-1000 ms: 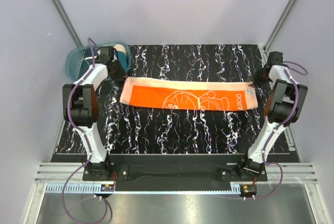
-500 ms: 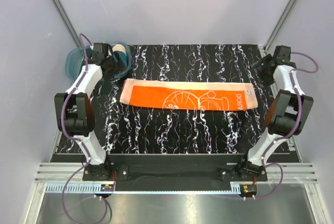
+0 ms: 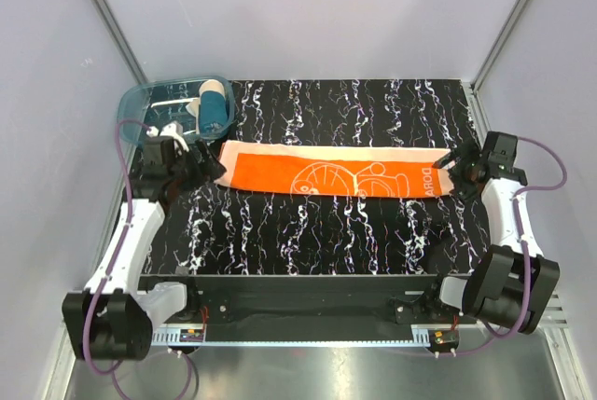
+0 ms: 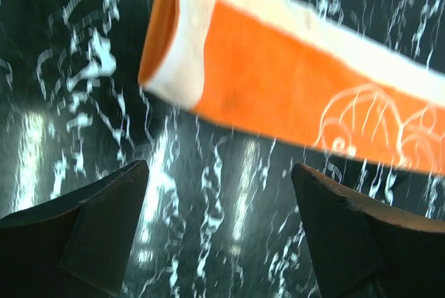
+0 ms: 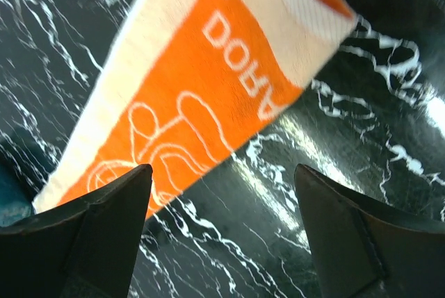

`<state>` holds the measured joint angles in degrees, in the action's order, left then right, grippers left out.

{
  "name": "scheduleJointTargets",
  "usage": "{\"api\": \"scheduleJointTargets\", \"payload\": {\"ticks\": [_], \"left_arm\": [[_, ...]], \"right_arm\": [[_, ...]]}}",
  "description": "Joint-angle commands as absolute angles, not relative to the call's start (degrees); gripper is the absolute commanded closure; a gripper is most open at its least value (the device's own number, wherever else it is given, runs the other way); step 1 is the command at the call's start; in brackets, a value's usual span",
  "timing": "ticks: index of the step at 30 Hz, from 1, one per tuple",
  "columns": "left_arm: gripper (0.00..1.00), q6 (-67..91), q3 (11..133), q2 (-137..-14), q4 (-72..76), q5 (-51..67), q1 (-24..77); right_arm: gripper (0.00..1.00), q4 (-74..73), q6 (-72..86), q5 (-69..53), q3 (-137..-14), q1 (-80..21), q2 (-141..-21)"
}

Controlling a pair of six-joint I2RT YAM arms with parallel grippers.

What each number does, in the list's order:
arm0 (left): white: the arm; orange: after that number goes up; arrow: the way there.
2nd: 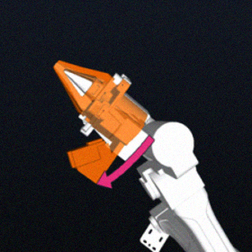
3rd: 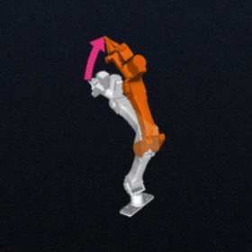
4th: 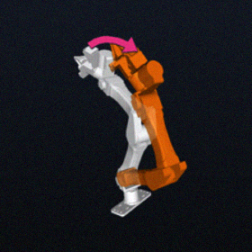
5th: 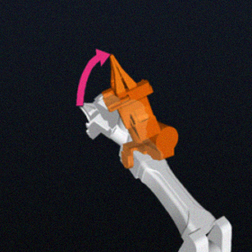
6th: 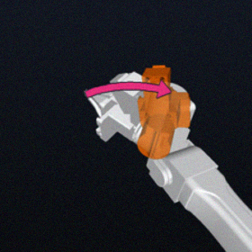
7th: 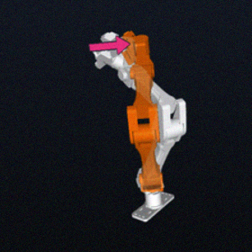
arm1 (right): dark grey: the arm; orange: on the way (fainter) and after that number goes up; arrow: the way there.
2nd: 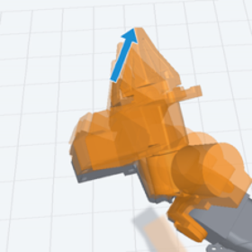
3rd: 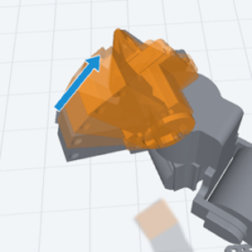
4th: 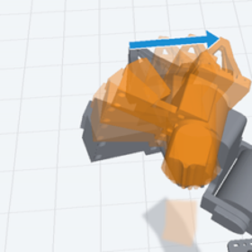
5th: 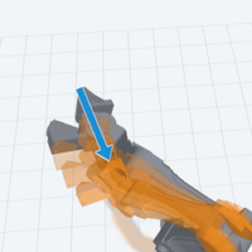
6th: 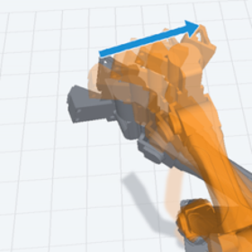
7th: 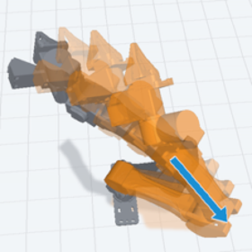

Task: Roll the towels
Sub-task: Fold the towel

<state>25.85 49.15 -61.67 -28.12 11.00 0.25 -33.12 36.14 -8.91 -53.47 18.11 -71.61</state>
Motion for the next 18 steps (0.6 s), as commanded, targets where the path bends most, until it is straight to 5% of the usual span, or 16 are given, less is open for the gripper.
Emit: {"api": "scheduleJointTargets", "payload": {"ticks": [1, 6, 18], "left_arm": [[0.06, 22.33, 45.36, -55.04, -27.33, 16.25, 0.09], [0.01, 22.15, 40.17, -45.54, -25.23, 17.58, 0.09], [0.01, 21.88, 41.31, -43.86, -28.39, 14.68, 0.00]], "right_arm": [[0.09, -31.82, 35.86, -13.79, -49.76, 18.54, -70.05], [0.09, -27.00, 38.75, -18.98, -42.73, 21.00, -70.31], [0.11, -21.89, 38.24, -19.95, -39.64, 27.77, -74.00]]}}
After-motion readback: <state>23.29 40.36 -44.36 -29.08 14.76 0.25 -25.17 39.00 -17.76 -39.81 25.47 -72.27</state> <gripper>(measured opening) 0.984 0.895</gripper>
